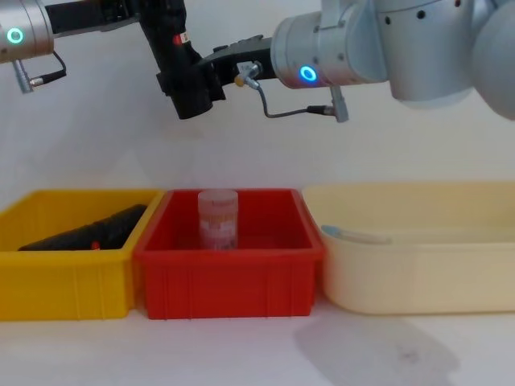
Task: Pick up the garbage bag with the one hand and transfer it to the other hand.
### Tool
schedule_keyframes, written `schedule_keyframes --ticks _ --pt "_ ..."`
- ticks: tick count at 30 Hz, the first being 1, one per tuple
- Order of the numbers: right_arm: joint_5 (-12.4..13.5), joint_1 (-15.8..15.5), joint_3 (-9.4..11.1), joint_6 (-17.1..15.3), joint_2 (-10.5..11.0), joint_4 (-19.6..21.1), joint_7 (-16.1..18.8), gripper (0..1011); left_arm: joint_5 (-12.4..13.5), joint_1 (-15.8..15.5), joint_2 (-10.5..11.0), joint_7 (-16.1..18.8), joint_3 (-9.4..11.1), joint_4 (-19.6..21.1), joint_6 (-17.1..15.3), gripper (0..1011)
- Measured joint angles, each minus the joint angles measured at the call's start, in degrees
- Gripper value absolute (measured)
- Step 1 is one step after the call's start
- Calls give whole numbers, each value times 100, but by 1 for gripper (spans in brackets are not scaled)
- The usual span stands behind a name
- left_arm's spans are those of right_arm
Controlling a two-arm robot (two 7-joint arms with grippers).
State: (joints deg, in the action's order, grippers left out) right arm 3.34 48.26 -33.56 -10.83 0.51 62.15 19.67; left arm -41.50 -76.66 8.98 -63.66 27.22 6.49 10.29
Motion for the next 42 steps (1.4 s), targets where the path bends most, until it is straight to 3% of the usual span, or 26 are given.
schedule_keyframes --ticks 15,42 --pt "-104 424 30 233 -392 -821 -94 1000 0 0 0 0 0 0 0 424" --pt "-318 1283 172 886 -1081 -2765 -488 1000 0 0 -1 0 0 0 0 424"
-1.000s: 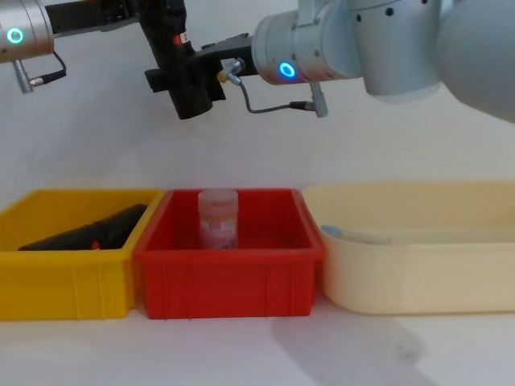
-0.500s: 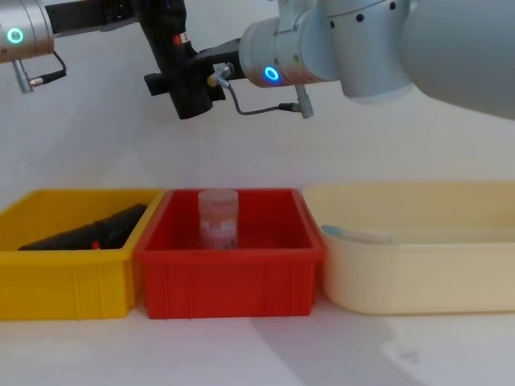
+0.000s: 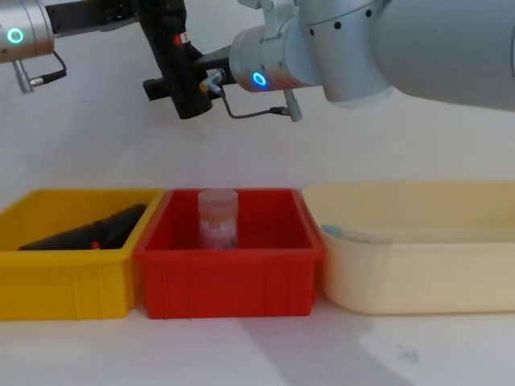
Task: Pick up the garbage bag with the one hand and transfer it to the other hand.
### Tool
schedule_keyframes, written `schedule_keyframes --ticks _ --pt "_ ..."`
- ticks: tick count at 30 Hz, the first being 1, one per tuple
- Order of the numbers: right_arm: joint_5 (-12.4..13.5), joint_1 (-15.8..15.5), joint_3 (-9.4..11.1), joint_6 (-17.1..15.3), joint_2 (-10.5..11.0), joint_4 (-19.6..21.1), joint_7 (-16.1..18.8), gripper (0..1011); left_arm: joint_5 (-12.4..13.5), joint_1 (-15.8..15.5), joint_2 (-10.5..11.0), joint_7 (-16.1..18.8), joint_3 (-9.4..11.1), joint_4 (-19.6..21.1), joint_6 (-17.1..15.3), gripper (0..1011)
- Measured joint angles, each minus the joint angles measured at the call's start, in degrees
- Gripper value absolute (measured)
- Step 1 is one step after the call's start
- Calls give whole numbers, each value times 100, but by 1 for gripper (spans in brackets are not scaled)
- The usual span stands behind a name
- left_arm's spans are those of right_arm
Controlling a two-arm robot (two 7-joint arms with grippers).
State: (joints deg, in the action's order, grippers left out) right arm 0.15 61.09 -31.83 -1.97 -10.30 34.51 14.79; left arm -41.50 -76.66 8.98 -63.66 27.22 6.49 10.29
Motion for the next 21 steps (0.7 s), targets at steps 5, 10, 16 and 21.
schedule_keyframes --ticks 5,10,16,21 --pt "-12 143 51 126 -103 -330 -77 1000 0 0 1 0 0 0 0 424" --pt "-22 247 89 226 -176 -556 -138 1000 0 0 0 0 0 0 0 424" --pt "-30 324 120 296 -228 -731 -181 875 0 0 0 0 0 0 0 424" --pt "-33 363 134 334 -253 -807 -204 751 0 0 0 0 0 0 0 424"
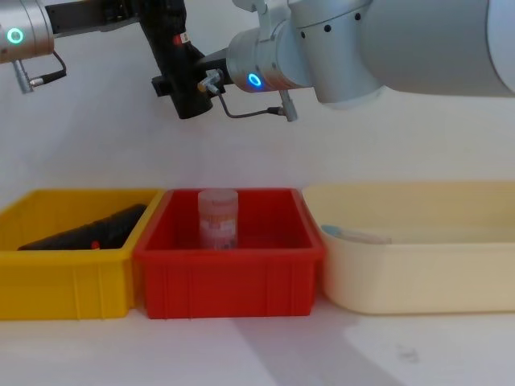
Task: Pick up the garbage bag with the one hand and transfer it to the other hand.
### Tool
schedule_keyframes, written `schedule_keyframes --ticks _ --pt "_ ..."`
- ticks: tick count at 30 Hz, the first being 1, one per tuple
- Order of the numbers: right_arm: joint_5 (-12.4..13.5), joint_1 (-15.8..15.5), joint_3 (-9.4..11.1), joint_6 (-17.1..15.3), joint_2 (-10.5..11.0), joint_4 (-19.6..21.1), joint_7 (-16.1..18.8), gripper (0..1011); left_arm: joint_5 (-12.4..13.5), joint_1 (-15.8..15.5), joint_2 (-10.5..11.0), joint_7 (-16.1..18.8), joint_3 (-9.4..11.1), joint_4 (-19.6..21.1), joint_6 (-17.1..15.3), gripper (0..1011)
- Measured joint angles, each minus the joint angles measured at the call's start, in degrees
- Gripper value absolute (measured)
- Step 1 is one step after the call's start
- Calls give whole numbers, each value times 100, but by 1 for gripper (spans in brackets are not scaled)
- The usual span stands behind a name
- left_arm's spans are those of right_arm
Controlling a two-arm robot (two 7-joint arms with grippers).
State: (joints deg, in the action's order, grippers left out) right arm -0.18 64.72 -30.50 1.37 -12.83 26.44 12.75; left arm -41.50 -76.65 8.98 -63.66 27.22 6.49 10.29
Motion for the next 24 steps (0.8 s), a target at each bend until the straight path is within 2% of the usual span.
schedule_keyframes --ticks 4,5,6,8,24 --pt "-2 22 8 19 -14 -51 -11 617 0 0 0 0 0 0 0 424" --pt "-3 27 9 24 -16 -60 -13 617 0 0 0 0 0 0 0 424" --pt "-4 34 11 30 -21 -76 -16 560 0 0 1 0 0 0 0 424" --pt "-4 39 13 35 -27 -90 -20 536 0 0 1 0 0 0 0 424" --pt "-6 69 26 64 -48 -159 -36 536 0 0 1 0 0 0 0 424"
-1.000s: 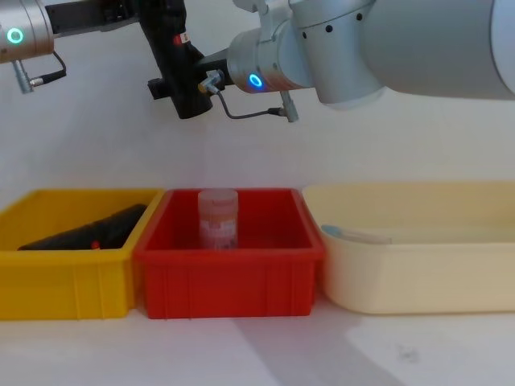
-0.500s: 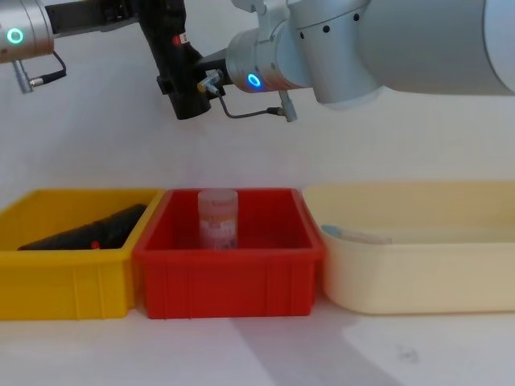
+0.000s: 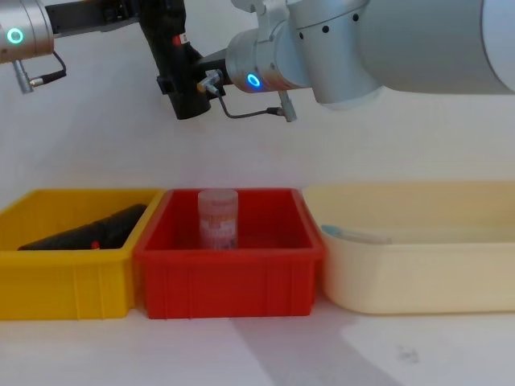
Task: Pick up the garbage bag with the one hand and transfer it to the other hand.
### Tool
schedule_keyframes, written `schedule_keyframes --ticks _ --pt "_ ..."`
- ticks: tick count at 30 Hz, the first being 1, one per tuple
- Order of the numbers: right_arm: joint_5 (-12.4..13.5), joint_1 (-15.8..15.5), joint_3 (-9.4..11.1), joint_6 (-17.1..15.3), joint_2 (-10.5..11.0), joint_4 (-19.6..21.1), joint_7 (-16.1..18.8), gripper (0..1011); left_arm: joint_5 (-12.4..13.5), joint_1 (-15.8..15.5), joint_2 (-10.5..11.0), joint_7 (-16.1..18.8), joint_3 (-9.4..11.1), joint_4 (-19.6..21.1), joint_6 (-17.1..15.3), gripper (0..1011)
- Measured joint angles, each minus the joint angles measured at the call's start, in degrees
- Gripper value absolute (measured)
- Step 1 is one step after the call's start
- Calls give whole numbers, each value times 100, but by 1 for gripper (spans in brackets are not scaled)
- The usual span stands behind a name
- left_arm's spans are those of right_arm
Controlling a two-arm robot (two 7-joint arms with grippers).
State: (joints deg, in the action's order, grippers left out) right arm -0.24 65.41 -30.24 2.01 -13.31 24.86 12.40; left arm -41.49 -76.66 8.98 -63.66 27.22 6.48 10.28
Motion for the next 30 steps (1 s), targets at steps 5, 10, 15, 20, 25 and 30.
schedule_keyframes --ticks 5,10,15,20,25,30 --pt "0 3 2 5 -3 -9 -3 536 0 0 -1 0 0 0 0 424" --pt "0 5 2 7 -5 -14 -5 536 0 0 -1 0 0 0 0 424" --pt "0 9 2 8 -7 -18 -7 536 0 0 0 0 0 0 0 424" --pt "0 10 2 8 -8 -21 -6 536 0 0 0 0 0 0 0 424" --pt "0 11 2 8 -7 -24 -6 536 0 0 -1 0 0 0 0 424" --pt "0 11 2 9 -7 -26 -6 537 0 0 -1 0 0 0 0 424"
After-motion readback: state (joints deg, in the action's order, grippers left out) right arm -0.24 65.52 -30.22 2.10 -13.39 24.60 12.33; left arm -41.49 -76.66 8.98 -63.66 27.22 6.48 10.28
